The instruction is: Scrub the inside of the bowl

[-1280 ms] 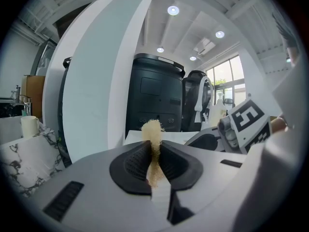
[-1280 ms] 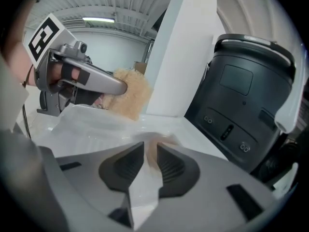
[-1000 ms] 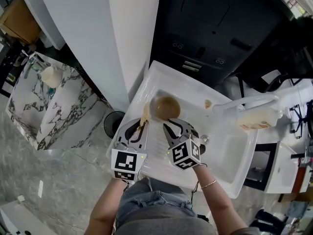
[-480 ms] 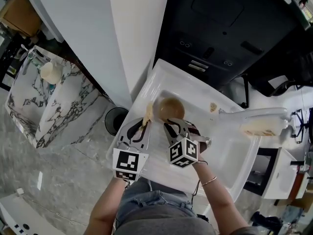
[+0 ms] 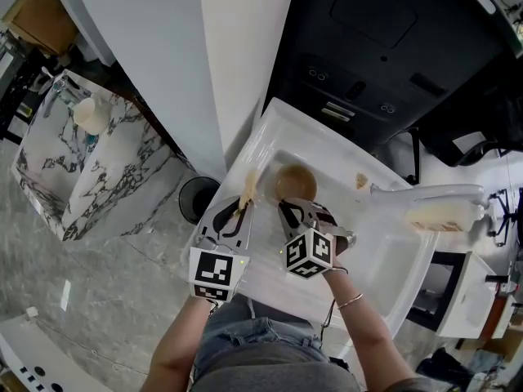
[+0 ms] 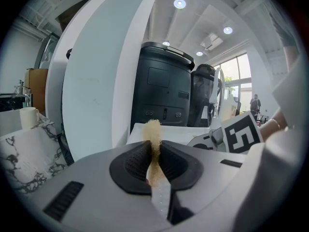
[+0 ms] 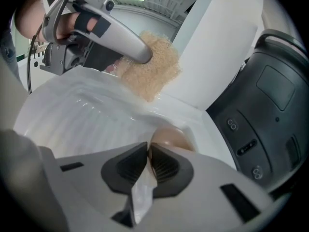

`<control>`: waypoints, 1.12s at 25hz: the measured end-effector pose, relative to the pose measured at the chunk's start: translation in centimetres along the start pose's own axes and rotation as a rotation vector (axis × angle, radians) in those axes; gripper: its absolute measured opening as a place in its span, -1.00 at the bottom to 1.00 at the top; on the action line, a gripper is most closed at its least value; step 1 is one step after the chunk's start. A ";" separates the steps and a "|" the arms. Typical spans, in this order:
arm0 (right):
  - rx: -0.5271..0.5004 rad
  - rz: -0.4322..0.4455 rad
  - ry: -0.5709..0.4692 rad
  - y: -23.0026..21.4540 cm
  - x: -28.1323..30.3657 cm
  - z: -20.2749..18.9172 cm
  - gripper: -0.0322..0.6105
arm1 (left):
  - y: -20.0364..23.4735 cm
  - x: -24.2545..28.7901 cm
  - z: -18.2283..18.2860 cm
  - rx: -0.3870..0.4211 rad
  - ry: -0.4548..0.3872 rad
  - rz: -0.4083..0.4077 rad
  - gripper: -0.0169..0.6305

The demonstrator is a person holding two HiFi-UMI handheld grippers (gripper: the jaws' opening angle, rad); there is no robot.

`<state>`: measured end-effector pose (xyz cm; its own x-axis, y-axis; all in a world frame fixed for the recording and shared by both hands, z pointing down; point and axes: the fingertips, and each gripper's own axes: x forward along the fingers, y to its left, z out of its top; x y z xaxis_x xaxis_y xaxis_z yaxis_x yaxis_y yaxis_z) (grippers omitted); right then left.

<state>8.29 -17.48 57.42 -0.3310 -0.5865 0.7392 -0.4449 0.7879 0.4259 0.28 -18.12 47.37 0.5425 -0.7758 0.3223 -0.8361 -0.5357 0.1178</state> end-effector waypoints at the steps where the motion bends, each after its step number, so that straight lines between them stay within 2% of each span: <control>1: 0.002 0.000 -0.002 0.0 -0.1 0.0 -0.79 | 0.0 -0.2 0.0 0.000 -0.002 0.002 -0.81; 6: 0.028 -0.029 -0.030 -0.9 -1.4 0.8 -0.82 | 0.0 -1.3 0.2 -0.001 -0.015 0.007 -0.81; 10: 0.140 -0.013 -0.098 -1.2 -3.4 2.1 -0.82 | -0.3 -2.3 0.5 0.001 -0.030 0.003 -0.81; 16: 0.406 0.069 -0.277 -0.7 -7.0 4.2 -0.82 | -0.6 -4.3 1.1 0.023 -0.058 -0.001 -0.81; 21: 0.571 0.148 -0.408 0.0 -9.4 5.4 -0.82 | -0.4 -6.2 1.5 0.035 -0.086 0.011 -0.81; 24: 0.640 0.206 -0.480 0.7 -10.8 6.3 -0.83 | -0.6 -7.5 1.7 0.046 -0.098 0.017 -0.81; 28: 0.673 0.251 -0.547 1.7 -12.1 7.4 -0.83 | -0.8 -9.2 2.0 0.070 -0.113 0.025 -0.81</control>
<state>5.36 -10.44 45.34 -0.7572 -0.5551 0.3442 -0.6422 0.7288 -0.2374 -3.84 -11.27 42.40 0.5301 -0.8200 0.2157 -0.8442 -0.5342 0.0440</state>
